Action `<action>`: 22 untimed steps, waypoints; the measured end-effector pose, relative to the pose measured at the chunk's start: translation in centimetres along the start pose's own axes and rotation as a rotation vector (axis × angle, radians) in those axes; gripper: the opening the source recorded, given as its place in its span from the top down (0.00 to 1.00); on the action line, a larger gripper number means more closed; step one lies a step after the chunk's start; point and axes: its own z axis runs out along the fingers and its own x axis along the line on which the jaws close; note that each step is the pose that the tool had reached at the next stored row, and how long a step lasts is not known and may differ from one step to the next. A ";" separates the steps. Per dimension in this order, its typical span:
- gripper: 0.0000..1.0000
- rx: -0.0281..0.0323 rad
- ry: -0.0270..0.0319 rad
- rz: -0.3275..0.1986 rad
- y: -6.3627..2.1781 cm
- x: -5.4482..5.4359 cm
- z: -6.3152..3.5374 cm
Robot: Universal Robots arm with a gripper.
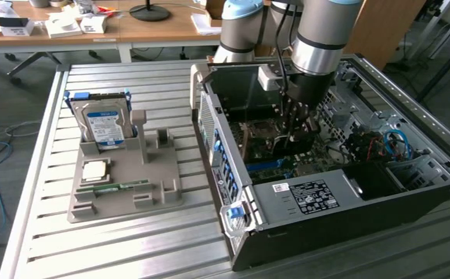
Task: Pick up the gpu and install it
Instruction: 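Insert the gpu into the slot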
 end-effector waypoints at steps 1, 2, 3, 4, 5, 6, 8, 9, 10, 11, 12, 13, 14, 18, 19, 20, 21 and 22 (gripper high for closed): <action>0.74 0.0000 0.0000 0.000 0.03 0.0 0.00; 0.74 0.0004 0.0002 0.000 0.13 0.0 -0.01; 0.74 0.0013 0.0000 0.000 0.29 0.0 -0.01; 0.74 0.0021 0.0000 0.000 0.45 0.0 -0.02; 0.74 0.0028 -0.0001 0.000 0.63 0.0 -0.02; 0.74 0.0035 -0.0001 0.000 0.81 0.1 -0.03; 0.74 0.0042 -0.0002 0.000 1.03 0.1 -0.03; 0.74 0.0044 -0.0002 0.000 1.12 0.1 -0.04; 0.74 0.0045 -0.0002 0.000 1.22 0.1 -0.04; 0.74 0.0046 -0.0003 0.000 1.26 0.1 -0.03; 0.74 0.0047 -0.0004 0.000 1.26 0.1 -0.03; 0.74 0.0046 -0.0003 0.000 1.26 0.2 -0.02; 0.74 0.0047 -0.0003 0.000 1.26 0.3 0.00; 0.74 0.0051 -0.0010 0.000 1.28 0.4 0.03; 0.74 0.0056 -0.0016 -0.001 1.29 0.4 0.04; 0.74 0.0061 -0.0028 -0.001 1.32 0.4 0.05; 0.74 0.0068 -0.0048 -0.002 1.36 0.4 0.07; 0.74 0.0073 -0.0066 -0.002 1.37 0.4 0.08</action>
